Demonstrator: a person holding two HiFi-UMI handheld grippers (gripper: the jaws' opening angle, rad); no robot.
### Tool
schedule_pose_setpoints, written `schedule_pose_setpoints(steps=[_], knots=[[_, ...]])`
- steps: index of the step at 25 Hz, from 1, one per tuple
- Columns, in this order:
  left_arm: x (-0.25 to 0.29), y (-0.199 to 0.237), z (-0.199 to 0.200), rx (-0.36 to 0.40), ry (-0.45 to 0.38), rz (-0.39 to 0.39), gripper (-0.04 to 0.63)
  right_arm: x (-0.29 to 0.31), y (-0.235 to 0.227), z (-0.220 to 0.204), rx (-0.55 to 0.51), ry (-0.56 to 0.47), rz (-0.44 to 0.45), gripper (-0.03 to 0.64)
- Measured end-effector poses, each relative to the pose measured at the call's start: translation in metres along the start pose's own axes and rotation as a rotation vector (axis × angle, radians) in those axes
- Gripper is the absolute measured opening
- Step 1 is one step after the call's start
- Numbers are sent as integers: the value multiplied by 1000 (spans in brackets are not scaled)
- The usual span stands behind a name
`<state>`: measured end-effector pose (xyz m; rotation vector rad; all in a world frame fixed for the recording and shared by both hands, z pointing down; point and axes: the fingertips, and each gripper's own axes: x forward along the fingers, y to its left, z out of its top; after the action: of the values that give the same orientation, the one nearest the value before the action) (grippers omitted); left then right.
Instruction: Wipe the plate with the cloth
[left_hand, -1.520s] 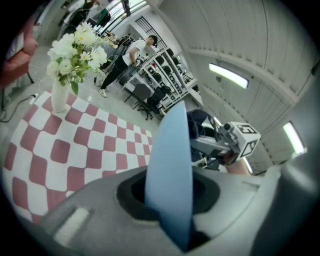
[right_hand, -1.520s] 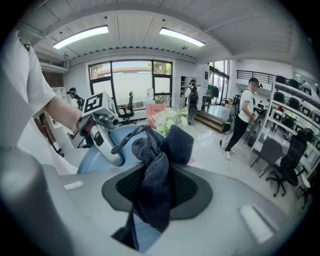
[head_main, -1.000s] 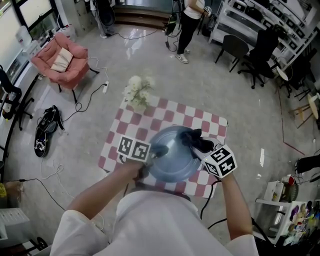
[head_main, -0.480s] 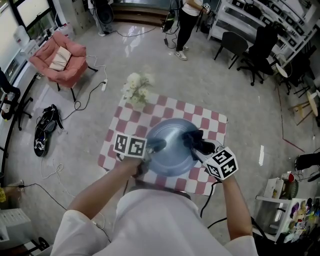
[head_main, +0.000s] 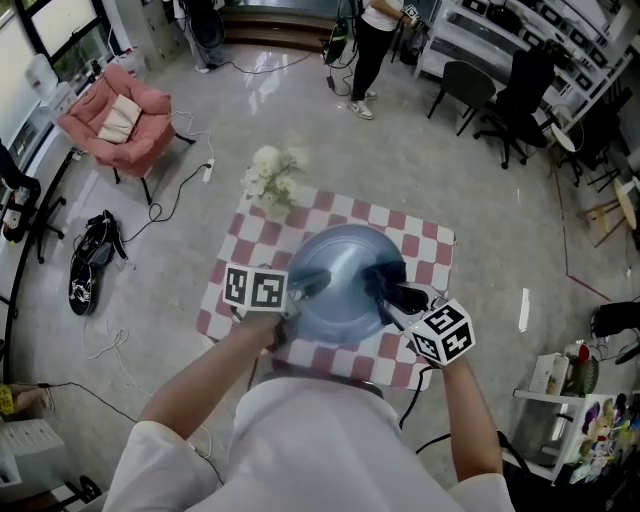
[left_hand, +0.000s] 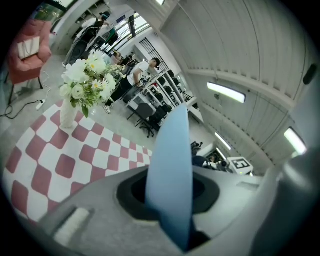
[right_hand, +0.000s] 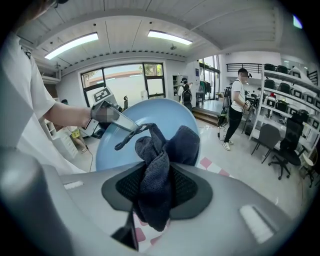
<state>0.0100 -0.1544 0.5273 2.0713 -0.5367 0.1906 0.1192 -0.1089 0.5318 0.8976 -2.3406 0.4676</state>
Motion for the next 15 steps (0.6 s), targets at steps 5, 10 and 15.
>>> schedule_pose_setpoints(steps=[5, 10, 15], knots=[[0, -4, 7, 12, -30, 3, 77, 2, 9, -4, 18, -6, 15, 133], [3, -7, 12, 8, -69, 10, 77, 4, 19, -8, 38, -17, 33, 132], [4, -11, 16, 7, -110, 12, 77, 7, 31, -9, 49, -23, 53, 133]])
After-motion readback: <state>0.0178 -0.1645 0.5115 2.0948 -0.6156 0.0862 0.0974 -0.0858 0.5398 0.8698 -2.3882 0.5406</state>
